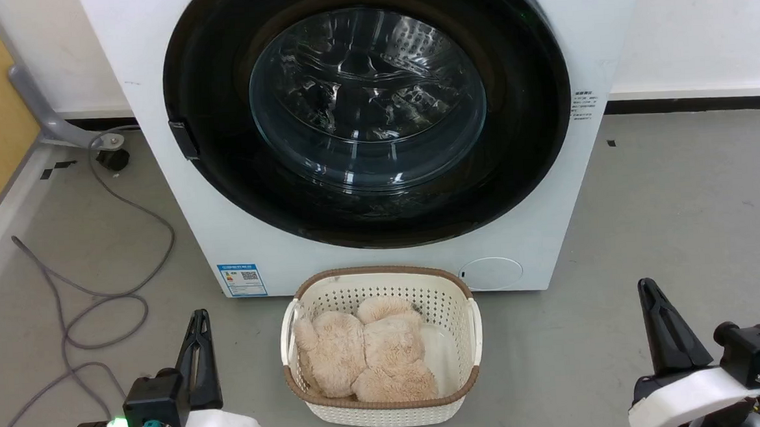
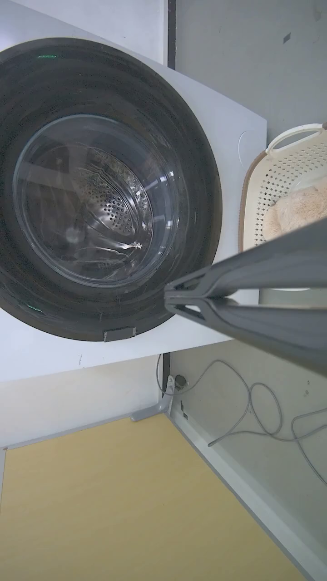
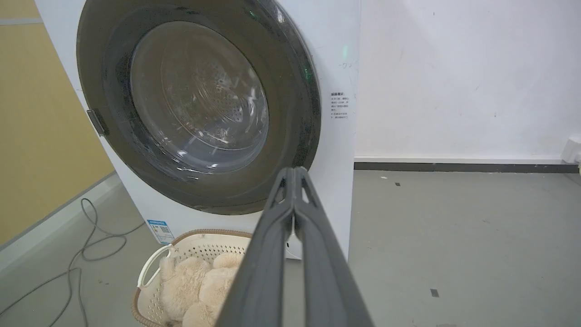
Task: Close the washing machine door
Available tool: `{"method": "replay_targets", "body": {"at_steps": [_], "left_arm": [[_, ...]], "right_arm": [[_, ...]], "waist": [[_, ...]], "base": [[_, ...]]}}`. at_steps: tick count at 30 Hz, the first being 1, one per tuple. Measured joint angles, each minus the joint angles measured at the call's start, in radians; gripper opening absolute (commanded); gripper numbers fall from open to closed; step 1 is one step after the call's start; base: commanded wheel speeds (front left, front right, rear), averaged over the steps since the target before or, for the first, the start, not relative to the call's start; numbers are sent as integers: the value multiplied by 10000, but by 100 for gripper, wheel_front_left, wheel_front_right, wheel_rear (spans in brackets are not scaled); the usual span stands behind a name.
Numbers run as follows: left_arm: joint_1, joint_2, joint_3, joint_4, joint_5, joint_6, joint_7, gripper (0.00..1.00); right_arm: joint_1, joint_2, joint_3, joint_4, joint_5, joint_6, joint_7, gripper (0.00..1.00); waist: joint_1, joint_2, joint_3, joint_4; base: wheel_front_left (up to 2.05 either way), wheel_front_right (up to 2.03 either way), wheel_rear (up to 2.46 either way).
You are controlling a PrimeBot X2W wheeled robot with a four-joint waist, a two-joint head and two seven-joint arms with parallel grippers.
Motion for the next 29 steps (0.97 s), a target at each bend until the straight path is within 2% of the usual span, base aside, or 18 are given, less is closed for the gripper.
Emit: {"method": "replay_targets", "body": {"at_steps": [29], "left_arm": [[-33,0,-2,-88,84,-230,593,0]], "right_arm": [[18,0,217,-420,-497,0,614,0]], "waist": [[1,1,60,203]], "base": [[0,0,0]]}}
